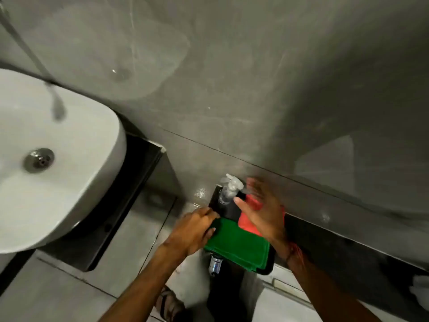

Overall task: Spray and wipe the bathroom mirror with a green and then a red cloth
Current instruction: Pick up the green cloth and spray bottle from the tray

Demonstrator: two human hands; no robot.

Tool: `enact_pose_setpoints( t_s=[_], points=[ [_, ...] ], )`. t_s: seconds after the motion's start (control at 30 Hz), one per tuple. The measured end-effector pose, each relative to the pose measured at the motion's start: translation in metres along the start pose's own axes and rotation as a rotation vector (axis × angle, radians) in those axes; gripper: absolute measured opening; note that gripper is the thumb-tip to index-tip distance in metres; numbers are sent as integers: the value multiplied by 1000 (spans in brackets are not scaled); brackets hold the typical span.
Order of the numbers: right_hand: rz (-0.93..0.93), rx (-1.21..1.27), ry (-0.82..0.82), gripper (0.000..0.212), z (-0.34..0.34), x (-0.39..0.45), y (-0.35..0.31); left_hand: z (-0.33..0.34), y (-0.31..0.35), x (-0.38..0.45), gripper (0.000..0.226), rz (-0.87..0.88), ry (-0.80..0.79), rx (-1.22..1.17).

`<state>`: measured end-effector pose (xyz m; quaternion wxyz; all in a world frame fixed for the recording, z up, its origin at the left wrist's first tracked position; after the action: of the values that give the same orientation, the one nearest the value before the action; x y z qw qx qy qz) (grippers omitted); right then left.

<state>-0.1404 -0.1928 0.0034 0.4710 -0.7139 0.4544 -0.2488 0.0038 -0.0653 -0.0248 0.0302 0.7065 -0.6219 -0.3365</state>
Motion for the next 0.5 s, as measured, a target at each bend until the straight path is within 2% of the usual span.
enact_pose_setpoints(
  t_s=[0.07, 0.13, 0.2, 0.3, 0.43, 0.5],
  points=[
    [25, 97, -100, 50, 22, 18, 7, 18, -1, 29, 47, -4, -107, 83],
    [-13, 57, -184, 58, 45, 26, 10, 33, -3, 52, 55, -23, -177, 177],
    [-62, 21, -197, 63, 57, 32, 13, 47, -7, 68, 66, -38, -215, 271],
    [-174, -38, -217, 52, 68, 42, 15, 60, -14, 80, 75, -94, -244, 362],
    [-318, -121, -177, 37, 82, 44, 10, 66, -13, 77, 66, -193, -260, 228],
    [-346, -140, -143, 29, 86, 47, 3, 60, -15, 65, 60, -222, -274, -36]
  ],
)
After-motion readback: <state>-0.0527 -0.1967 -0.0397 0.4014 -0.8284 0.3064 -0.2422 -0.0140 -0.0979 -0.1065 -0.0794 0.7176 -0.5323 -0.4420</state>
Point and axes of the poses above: each hand's wrist, its own x-axis towards the middle knuckle, its own z-axis out of the palm, y = z × x, the point moved 7 cm from there along x, towards the middle knuckle, and after that the axes turned 6 degrees about -y, right-handed, at the moved point
